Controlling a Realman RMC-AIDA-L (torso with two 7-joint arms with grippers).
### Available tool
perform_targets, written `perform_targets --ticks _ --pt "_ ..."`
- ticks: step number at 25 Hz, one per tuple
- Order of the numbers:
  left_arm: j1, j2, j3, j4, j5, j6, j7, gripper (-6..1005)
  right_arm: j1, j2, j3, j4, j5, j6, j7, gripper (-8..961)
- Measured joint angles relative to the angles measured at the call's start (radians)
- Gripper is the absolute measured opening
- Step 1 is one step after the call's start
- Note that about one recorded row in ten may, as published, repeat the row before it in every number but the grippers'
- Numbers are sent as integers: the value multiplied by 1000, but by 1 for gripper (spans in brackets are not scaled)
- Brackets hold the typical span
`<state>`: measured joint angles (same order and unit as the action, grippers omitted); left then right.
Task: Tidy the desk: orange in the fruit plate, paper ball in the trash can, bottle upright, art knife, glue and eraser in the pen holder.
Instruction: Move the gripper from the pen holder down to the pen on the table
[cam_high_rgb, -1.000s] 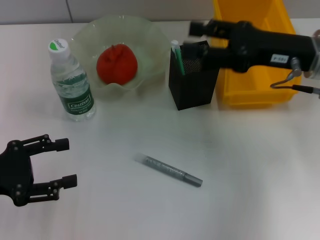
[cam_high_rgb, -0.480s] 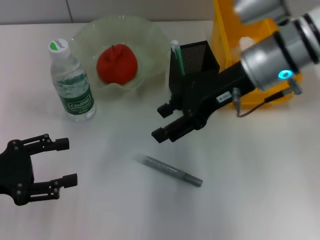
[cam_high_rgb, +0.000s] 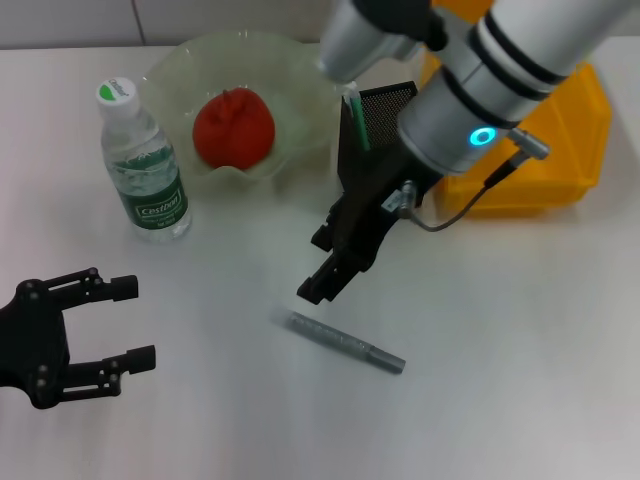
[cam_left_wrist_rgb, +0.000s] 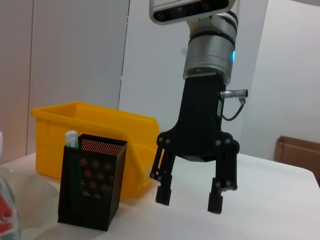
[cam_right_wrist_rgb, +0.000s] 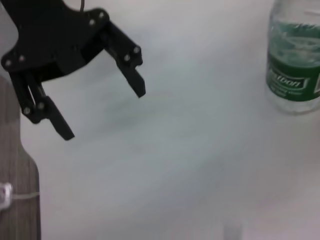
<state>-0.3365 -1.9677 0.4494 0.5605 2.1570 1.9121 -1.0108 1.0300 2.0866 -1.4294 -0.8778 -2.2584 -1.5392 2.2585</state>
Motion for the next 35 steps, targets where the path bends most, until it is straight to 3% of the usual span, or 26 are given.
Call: perform_targets --ticks 8,19,35 --pt "1 -1 0 -1 -3 5 -1 798 62 5 -199 49 16 97 99 732" --pt "-3 -2 0 0 -6 7 -7 798 87 6 -439 100 117 240 188 732" --pt "-17 -2 1 0 -6 6 -10 798 79 6 -581 109 150 348 212 724"
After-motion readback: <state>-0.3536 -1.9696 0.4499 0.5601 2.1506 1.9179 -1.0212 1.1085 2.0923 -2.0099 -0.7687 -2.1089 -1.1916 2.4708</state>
